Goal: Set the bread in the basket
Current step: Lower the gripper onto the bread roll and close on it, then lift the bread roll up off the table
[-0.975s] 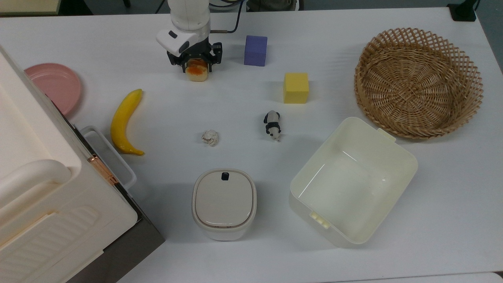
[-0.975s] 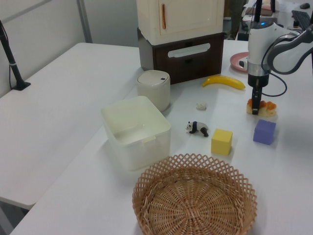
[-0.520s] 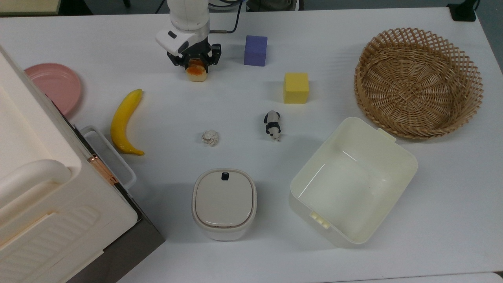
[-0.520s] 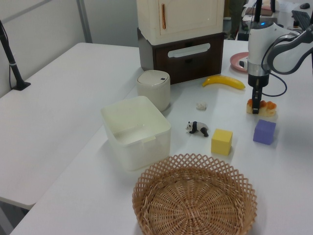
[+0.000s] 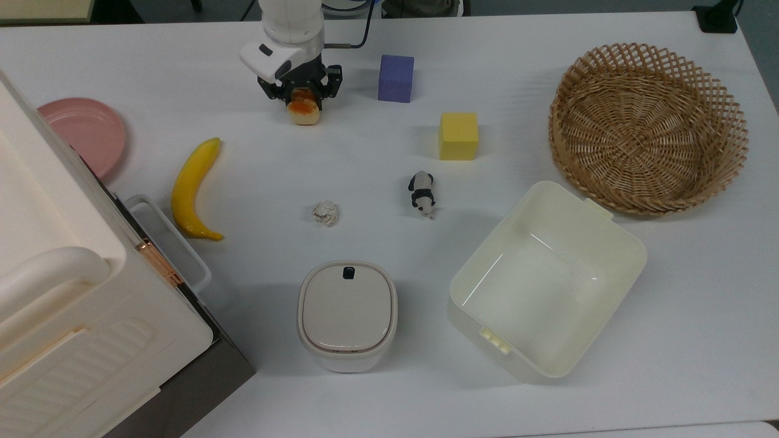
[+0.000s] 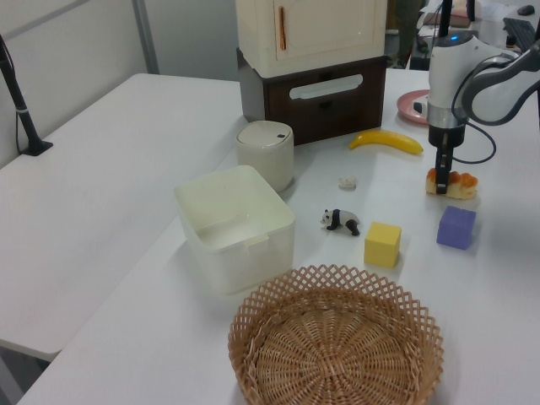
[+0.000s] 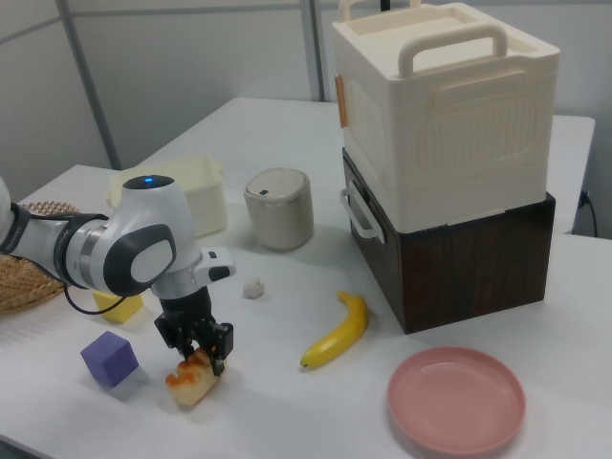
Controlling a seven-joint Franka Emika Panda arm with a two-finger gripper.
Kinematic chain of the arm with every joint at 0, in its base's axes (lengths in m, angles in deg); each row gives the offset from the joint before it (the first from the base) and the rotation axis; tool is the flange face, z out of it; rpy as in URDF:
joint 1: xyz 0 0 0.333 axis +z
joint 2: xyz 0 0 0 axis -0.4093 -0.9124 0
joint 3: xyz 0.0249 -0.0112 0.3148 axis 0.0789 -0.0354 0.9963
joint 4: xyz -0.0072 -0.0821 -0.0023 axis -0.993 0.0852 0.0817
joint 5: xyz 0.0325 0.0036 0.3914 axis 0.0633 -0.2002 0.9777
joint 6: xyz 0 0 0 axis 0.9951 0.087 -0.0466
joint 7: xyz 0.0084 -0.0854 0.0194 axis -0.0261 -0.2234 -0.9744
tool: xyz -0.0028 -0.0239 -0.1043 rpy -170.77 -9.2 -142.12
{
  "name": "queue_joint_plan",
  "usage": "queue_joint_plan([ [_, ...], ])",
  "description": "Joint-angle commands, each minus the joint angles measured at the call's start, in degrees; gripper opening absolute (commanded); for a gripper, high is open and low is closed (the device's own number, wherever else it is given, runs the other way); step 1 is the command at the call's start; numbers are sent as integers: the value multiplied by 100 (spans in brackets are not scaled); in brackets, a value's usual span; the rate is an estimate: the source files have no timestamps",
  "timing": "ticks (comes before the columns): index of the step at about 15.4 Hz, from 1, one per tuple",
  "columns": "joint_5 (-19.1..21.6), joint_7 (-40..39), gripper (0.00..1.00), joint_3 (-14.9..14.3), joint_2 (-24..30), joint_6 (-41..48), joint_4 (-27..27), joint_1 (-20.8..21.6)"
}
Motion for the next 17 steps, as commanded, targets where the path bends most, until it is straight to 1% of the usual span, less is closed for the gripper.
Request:
queue_joint_plan([
  [1, -142, 68, 55, 8, 424, 387, 59, 2],
  [6, -160, 68, 55, 43, 635, 993, 490, 64],
  [8, -160, 77, 55, 201, 749, 1397, 744, 55],
  [9, -160, 94, 55, 289, 793, 1686, 946, 38],
  [10, -160, 94, 55, 307, 846, 2028, 1209, 64],
  [11, -160, 86, 55, 307, 881, 2467, 1603, 81],
  [13, -151, 59, 55, 307, 882, 2926, 2167, 82],
  [15, -151, 59, 55, 307, 890, 3165, 2502, 82],
  [17, -151, 50, 55, 299, 951, 3367, 2696, 82],
])
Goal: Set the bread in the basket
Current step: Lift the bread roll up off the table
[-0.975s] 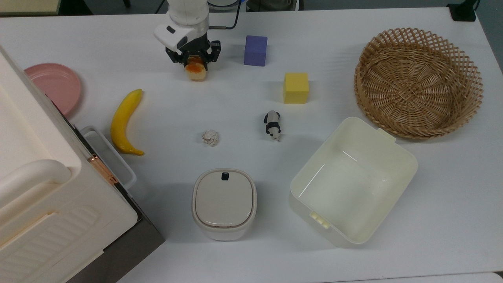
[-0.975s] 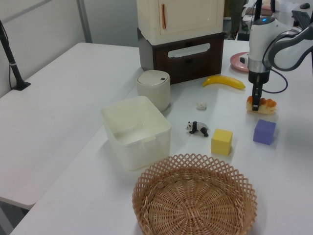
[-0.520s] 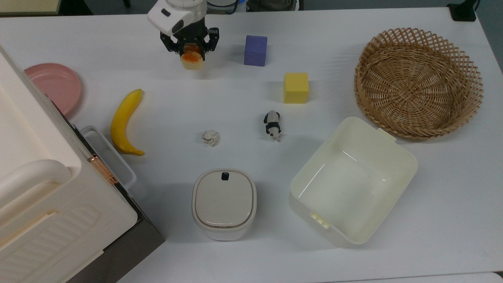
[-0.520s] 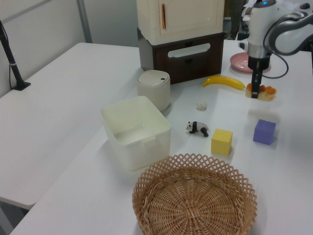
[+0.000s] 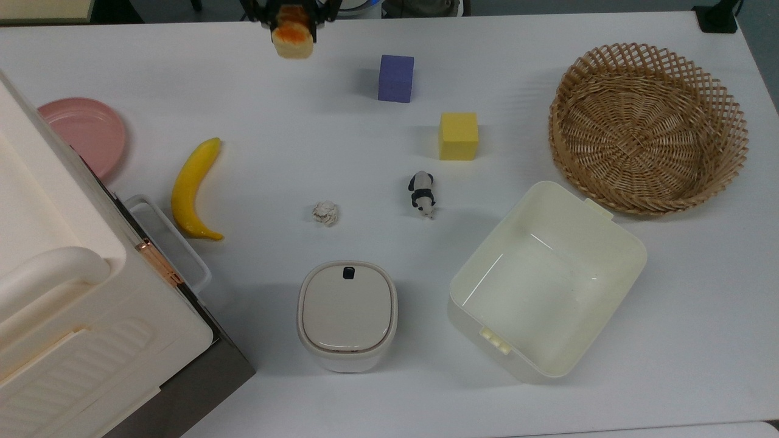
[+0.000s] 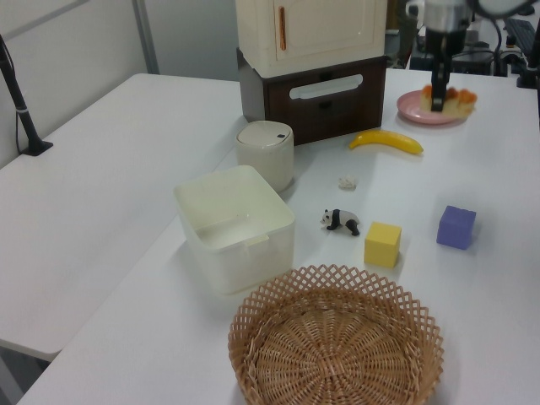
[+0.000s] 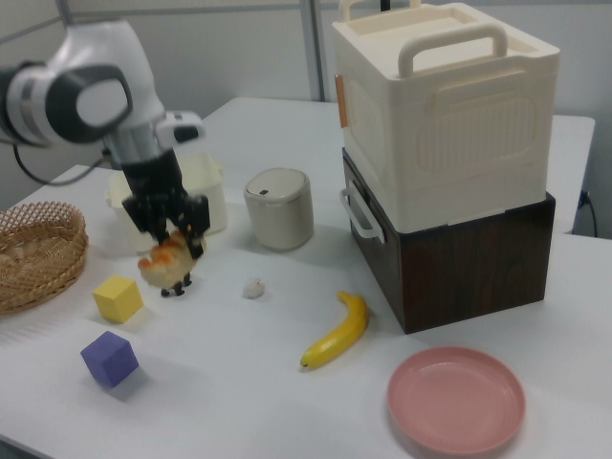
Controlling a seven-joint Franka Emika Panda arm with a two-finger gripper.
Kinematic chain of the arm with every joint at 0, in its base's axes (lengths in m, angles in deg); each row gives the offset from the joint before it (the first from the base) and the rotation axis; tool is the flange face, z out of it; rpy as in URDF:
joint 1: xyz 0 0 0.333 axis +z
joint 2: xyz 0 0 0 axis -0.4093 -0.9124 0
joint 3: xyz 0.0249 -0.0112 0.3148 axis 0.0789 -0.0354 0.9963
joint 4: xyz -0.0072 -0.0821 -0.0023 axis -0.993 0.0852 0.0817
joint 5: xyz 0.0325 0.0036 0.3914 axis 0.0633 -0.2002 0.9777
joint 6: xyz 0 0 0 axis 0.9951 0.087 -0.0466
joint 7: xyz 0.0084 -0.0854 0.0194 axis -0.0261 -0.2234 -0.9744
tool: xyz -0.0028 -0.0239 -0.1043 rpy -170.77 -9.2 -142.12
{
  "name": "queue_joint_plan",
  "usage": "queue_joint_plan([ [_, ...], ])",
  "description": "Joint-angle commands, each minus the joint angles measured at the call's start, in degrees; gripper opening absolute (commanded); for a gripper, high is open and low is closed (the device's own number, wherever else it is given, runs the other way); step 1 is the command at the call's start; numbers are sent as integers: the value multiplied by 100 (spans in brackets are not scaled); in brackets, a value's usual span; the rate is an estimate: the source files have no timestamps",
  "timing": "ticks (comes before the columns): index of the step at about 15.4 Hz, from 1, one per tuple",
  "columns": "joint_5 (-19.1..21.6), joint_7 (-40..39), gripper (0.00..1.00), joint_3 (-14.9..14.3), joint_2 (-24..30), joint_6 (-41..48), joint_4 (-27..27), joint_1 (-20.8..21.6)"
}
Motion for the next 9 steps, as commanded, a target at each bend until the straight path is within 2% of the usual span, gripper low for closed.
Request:
queue_joint_plan([
  [1, -114, 50, 55, -27, 71, 471, 401, 57],
  [7, -114, 33, 55, -18, 142, 903, 489, 57],
  [9, -114, 33, 55, -18, 98, 1121, 699, 49],
])
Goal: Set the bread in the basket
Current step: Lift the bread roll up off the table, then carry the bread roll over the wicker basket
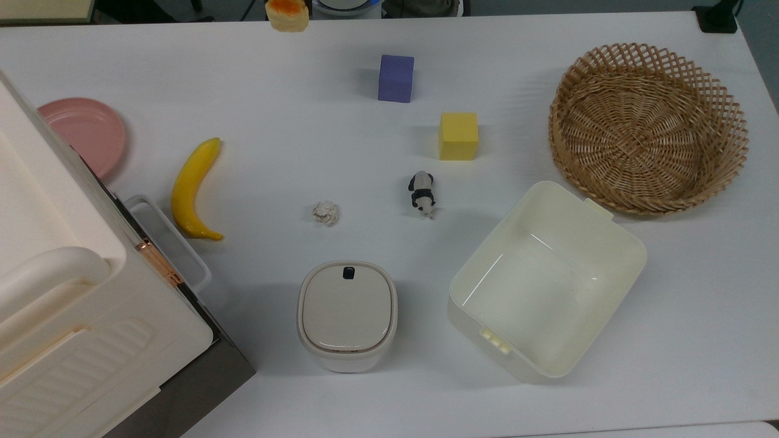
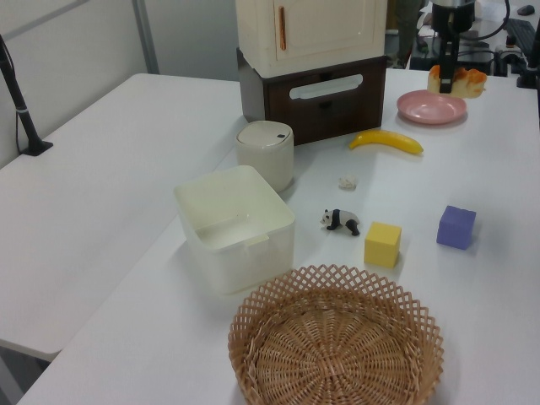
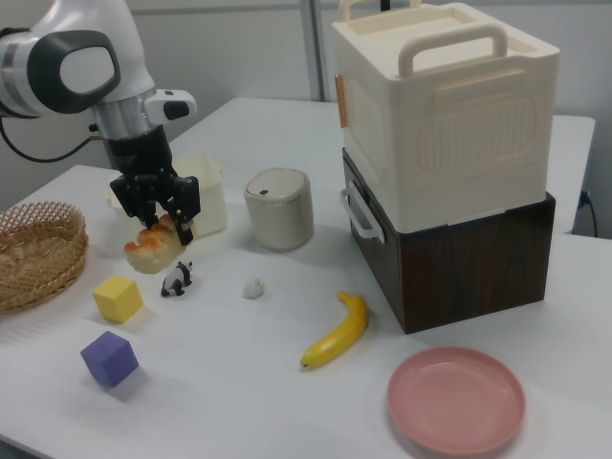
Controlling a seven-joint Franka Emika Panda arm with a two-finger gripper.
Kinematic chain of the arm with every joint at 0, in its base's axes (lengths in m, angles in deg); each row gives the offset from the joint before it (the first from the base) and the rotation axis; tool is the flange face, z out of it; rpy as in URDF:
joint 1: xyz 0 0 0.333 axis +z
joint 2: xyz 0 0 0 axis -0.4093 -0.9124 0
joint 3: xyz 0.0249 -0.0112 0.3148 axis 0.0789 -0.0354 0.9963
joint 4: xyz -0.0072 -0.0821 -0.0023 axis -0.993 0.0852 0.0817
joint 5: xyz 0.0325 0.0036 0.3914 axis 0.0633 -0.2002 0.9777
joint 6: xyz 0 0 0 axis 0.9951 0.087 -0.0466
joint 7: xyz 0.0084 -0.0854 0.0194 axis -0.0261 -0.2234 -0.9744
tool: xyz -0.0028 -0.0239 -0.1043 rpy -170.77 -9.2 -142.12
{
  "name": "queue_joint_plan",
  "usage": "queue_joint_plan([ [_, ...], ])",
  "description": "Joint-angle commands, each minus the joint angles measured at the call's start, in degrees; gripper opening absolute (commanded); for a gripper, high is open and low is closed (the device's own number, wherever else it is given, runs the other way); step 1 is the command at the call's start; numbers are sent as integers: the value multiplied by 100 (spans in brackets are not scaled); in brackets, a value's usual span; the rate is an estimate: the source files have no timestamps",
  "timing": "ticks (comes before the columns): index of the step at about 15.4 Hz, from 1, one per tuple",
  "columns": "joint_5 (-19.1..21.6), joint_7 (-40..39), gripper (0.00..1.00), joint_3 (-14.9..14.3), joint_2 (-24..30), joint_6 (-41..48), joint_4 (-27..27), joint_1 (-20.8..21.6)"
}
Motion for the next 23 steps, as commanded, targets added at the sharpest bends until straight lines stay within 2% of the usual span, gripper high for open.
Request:
queue_joint_plan([
  [1, -113, 7, 55, -17, -44, 502, 416, 32],
  [7, -113, 41, 55, -18, -325, 591, 768, 110],
  [10, -113, 59, 55, -26, -448, 705, 795, 610],
  [16, -8, 384, 55, -167, -1432, 697, 1743, 1928],
  [20, 281, 402, 56, -167, -1451, 644, 1806, 2657],
  [23, 300, 393, 56, -167, -1451, 688, 1797, 3316],
])
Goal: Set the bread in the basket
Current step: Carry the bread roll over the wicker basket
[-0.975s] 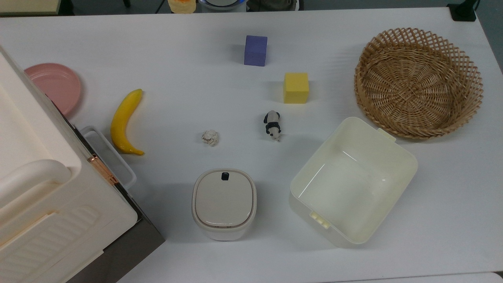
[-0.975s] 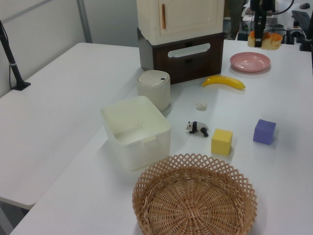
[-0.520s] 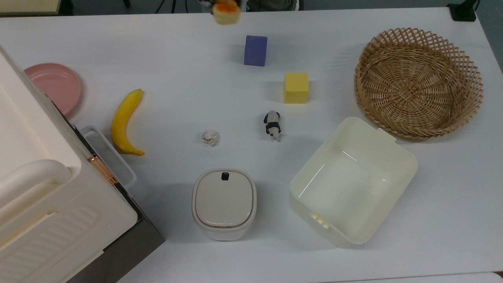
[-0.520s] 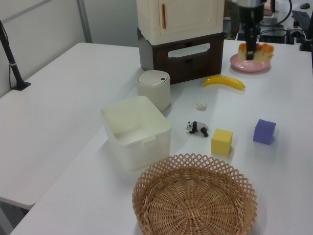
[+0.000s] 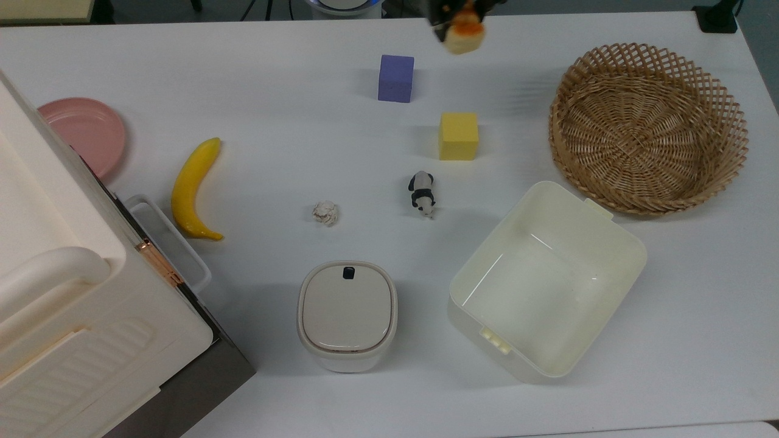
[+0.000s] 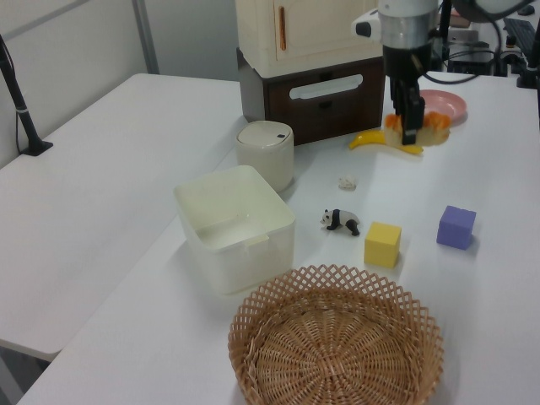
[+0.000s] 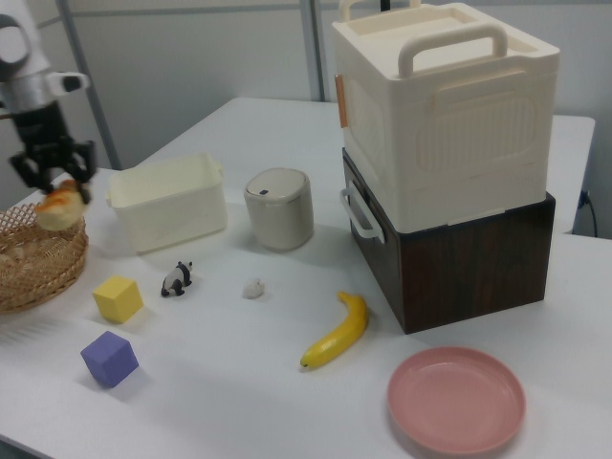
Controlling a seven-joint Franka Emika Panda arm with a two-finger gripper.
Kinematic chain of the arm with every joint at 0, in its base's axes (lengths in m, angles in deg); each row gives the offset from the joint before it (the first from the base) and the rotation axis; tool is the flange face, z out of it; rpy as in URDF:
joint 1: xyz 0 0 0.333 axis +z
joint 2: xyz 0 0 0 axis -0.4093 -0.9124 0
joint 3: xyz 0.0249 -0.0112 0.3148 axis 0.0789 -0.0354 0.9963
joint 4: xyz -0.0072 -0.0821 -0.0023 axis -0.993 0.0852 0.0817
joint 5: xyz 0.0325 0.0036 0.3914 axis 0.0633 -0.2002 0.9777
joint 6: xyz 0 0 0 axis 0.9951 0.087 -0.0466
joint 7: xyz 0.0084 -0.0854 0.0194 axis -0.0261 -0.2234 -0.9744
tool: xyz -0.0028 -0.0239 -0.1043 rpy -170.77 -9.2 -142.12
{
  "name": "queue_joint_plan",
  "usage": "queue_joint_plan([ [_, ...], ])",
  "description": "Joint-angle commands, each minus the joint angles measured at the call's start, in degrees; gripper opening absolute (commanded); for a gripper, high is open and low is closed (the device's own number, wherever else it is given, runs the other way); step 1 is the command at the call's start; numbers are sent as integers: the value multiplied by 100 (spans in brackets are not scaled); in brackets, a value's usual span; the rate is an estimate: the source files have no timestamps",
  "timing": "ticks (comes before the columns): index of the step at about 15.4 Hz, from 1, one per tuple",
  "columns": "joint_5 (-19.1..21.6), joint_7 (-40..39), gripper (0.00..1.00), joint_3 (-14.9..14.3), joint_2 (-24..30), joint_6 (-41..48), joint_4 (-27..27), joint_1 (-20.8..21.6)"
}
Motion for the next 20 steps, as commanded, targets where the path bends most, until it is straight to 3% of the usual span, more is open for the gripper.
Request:
queue_joint_plan([
  [1, 87, 46, 56, -132, -3, 235, 138, 838],
  [10, 385, 19, 56, -132, -56, 183, 76, 2201],
  [12, 614, 19, 56, -132, -100, 139, 137, 2220],
  [16, 685, 45, 56, -132, -424, -142, 488, 2158],
  [20, 641, 54, 56, -115, -1302, -187, 1375, 2158],
])
